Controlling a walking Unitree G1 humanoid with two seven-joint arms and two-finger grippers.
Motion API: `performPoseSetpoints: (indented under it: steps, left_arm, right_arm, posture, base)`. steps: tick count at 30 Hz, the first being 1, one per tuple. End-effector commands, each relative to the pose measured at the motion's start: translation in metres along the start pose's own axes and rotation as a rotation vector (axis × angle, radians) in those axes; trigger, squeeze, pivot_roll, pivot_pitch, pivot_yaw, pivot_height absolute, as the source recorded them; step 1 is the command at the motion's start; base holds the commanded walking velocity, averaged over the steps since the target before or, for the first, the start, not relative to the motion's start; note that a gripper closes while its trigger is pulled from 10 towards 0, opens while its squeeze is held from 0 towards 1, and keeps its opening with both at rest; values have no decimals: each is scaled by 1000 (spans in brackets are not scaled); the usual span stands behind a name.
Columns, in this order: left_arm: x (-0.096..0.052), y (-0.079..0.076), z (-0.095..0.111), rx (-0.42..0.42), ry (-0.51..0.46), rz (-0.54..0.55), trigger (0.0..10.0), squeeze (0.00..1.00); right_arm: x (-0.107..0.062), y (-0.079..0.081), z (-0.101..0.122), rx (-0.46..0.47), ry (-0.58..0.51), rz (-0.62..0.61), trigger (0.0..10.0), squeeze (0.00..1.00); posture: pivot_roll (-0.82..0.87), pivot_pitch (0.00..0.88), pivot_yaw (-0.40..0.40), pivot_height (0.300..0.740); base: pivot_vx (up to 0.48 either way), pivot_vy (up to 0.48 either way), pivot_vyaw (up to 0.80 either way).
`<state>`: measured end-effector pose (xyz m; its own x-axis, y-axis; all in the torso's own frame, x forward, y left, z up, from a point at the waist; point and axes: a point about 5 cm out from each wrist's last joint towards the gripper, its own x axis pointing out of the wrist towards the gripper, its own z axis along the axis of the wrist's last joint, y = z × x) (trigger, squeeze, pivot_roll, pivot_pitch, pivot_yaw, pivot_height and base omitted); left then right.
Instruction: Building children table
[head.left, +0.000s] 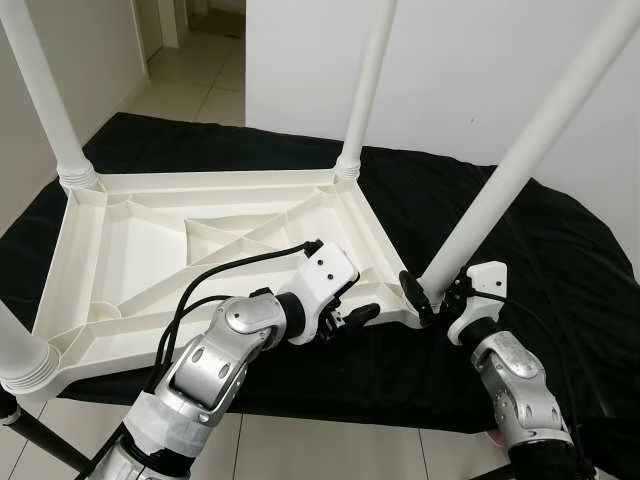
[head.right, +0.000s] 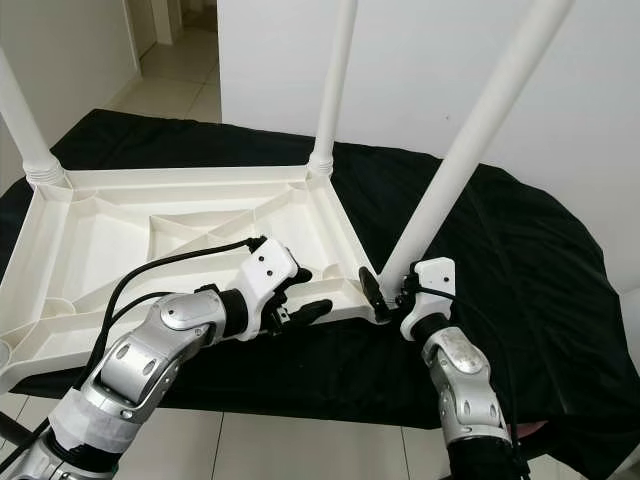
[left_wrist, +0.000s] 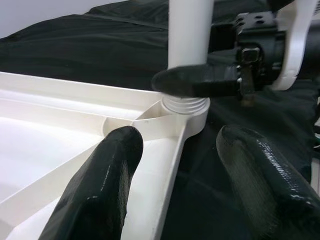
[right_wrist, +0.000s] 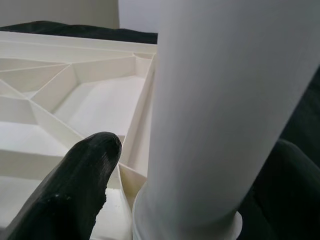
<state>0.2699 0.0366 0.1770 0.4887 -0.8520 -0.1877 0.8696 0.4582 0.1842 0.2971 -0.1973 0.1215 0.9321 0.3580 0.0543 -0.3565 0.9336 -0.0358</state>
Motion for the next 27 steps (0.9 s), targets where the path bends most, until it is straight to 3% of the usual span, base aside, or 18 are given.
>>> performPoseSetpoints:
  steps: [1,11,13,17,18,19,27]
  left_arm:
    - [3,-9,0,-8,-1,-73,10000,0]
    - [7,-14,-3,-27,4,-69,10000,0]
    - [8,-14,-2,-35,1,-62,10000,0]
    - [8,-15,-1,-36,1,-62,10000,0]
    - [9,-15,-1,-38,0,-62,10000,0]
    - [9,-16,-1,-41,-2,-58,10000,0]
    - [10,-16,0,-46,-7,-44,10000,0]
  right_arm:
    - [2,-5,-1,-1,7,19,10000,0]
    - [22,-6,-3,-51,30,141,9765,0]
    - [30,-8,-1,-86,40,191,6196,0]
    - [31,-8,0,-88,41,197,6196,0]
    - [31,-9,0,-91,42,202,3529,0]
    - [31,-9,-2,-87,54,214,0,0]
    - [25,-1,-14,-43,71,245,0,0]
  posture:
    - [8,0,-96,740]
    - [13,0,-99,740]
    - [14,0,-102,740]
    - [14,0,-102,740]
    - [17,0,-107,740]
    - [21,0,-117,740]
    - [22,0,-121,740]
  base:
    - [0,0,0]
    - [0,0,0]
    - [0,0,0]
    - [0,0,0]
    - [0,0,0]
    - [0,0,0]
    - [0,0,0]
